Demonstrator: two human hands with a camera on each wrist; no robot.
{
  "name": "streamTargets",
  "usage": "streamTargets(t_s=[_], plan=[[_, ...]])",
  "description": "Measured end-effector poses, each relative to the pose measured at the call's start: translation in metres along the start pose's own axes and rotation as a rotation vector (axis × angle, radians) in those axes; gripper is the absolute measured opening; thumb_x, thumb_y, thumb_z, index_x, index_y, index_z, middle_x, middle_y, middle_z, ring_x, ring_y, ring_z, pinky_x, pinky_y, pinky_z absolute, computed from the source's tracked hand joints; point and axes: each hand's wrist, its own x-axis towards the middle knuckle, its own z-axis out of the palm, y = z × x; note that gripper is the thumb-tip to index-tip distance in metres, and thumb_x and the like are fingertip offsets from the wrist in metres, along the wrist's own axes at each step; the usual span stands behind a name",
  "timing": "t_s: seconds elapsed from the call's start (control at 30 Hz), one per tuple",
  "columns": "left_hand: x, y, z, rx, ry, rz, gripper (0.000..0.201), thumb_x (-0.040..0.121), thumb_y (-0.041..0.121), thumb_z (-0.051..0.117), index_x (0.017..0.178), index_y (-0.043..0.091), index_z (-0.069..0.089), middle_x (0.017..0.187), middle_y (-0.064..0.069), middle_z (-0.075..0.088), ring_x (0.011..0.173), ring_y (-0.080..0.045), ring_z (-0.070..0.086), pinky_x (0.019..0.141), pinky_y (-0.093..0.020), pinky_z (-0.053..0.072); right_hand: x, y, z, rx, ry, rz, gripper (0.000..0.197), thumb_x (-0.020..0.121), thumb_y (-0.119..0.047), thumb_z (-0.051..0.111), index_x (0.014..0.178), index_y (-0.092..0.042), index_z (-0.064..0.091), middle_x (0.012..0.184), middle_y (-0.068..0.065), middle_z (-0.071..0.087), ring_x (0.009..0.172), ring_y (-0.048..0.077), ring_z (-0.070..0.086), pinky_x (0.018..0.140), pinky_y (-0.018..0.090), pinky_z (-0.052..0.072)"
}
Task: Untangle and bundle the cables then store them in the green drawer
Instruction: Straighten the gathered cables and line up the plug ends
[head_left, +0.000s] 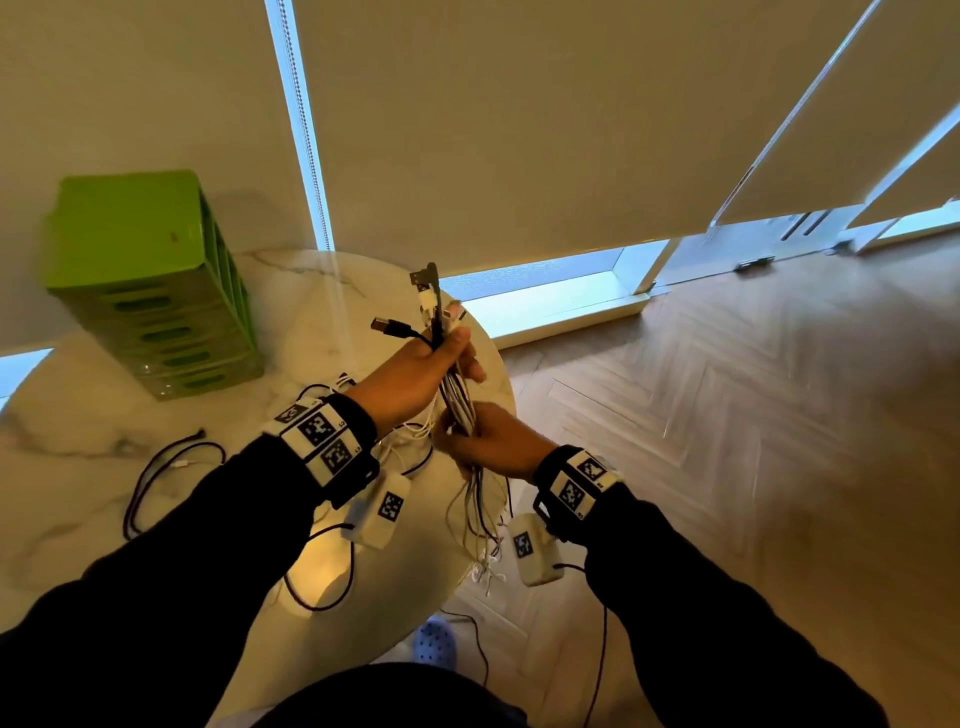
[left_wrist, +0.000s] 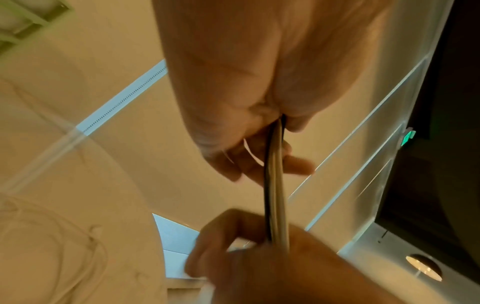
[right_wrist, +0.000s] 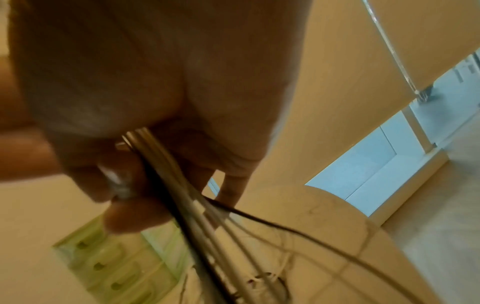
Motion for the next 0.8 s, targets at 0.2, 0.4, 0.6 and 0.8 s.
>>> streamTargets(t_s=[0.2, 0.4, 0.6, 0.8], plan=[[-0.003, -0.003, -0.008, 0.250, 0.089, 0.007, 0.072, 0.094, 0.068, 0.040, 0.103, 0.002, 0.068, 0.097, -0.016, 0.072, 0.085, -0.023, 0.066, 0.089, -0.042, 0.050, 0.003, -0.028, 0.014, 0.423, 0.223, -0.072, 0.014, 0.103, -0.012, 0.041, 0.111, -0.021, 0.048, 0.064, -0.004, 0.033, 0.053, 0.009, 0.030, 0.050, 0.026, 0.027], [-0.005, -0.008, -0.005, -0.189, 0.304, 0.235, 0.092, 0.077, 0.010, 0.086, 0.141, 0.046, 0.031, 0.136, 0.000, 0.057, 0.112, -0.017, 0.068, 0.089, -0.038, 0.060, -0.006, -0.035, 0.009, 0.477, 0.141, 0.043, 0.028, 0.102, -0.014, 0.037, 0.075, -0.019, 0.042, 0.057, -0.008, 0.031, 0.047, 0.007, 0.024, 0.047, 0.023, 0.022], [0.000, -0.006, -0.005, -0.032, 0.302, 0.471, 0.090, 0.074, 0.024, 0.090, 0.145, 0.033, 0.035, 0.120, 0.001, 0.060, 0.095, -0.016, 0.065, 0.088, -0.037, 0.058, -0.016, -0.045, 0.003, 0.482, 0.064, 0.025, 0.029, 0.098, -0.008, 0.034, 0.072, -0.019, 0.037, 0.055, -0.002, 0.031, 0.046, 0.011, 0.024, 0.048, 0.025, 0.023], [0.000, 0.001, 0.004, 0.042, 0.421, 0.502, 0.036, 0.092, 0.015, 0.073, 0.118, 0.021, 0.049, 0.092, 0.002, 0.055, 0.079, -0.007, 0.059, 0.076, -0.016, 0.049, -0.018, -0.052, 0.005, 0.388, 0.112, 0.008, 0.019, 0.100, -0.011, 0.040, 0.082, -0.016, 0.041, 0.061, -0.004, 0.035, 0.049, 0.010, 0.027, 0.050, 0.026, 0.025]])
